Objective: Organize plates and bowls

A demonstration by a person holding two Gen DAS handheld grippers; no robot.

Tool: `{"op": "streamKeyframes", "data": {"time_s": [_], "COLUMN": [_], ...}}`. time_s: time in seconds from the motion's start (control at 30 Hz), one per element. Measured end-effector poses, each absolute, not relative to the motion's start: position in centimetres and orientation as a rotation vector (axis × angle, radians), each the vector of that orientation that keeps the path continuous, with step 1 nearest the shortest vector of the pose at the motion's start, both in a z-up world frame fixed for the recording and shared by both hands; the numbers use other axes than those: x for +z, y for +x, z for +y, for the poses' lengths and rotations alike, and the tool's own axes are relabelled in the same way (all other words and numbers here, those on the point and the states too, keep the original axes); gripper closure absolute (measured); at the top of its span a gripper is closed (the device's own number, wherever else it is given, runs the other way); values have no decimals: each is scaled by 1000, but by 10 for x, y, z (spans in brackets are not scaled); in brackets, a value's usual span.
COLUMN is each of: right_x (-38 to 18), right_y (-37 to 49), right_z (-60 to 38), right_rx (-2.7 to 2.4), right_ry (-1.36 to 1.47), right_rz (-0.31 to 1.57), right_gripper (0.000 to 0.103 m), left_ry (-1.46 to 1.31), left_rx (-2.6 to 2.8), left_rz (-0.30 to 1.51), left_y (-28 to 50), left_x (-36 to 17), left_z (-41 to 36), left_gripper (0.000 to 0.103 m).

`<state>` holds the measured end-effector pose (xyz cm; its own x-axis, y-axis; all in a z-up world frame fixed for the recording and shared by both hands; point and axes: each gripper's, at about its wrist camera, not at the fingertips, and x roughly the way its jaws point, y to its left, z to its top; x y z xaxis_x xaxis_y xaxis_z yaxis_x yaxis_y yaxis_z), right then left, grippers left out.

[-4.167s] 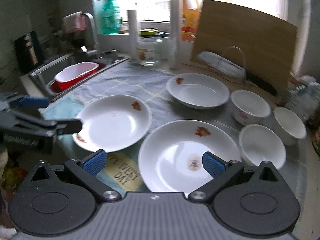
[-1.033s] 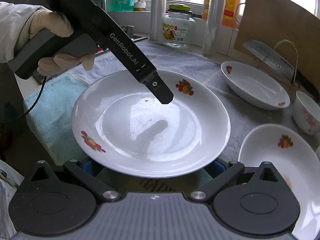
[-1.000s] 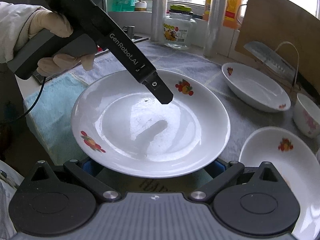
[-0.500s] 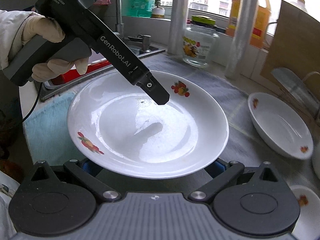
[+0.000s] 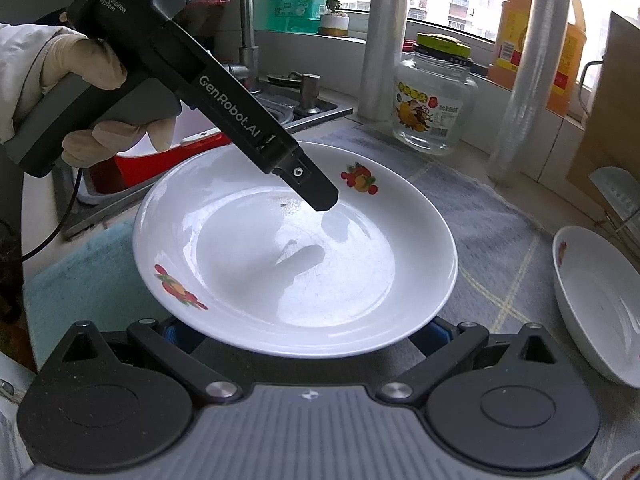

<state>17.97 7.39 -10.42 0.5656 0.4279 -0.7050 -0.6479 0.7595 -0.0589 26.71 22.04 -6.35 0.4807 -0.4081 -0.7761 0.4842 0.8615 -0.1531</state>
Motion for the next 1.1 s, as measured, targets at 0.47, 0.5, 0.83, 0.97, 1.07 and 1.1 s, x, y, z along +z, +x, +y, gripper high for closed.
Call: {"op": "streamKeyframes", "data": {"time_s": [0.47,0.5,0.83,0.97,1.07,1.1], "right_x": [-107,-108,-112,-111,-111,-110], "right_y": [186,186,187,187,184,183], "right_z": [76,76,79,79,79,77], "right_rx": [630,630,625,629,630,626], "right_ry": [-328,-328,-334,-339,-354,-354], "right_rz": [747,747,755,757,760,761], "right_gripper": [0,0,0,0,0,0], "left_ry": [94,94,100,115,135,142], "left_rx": [-551,-549,-543,-534,-527,-520], "left_rz": [912,910,911,897,845,830], "left_y": [284,284,287,285,280,278], "left_x": [-73,-74,-78,-78,-73,-71], "left_z": [234,235,239,238,238,237], "left_gripper": [30,30,30,28,23,17]}}
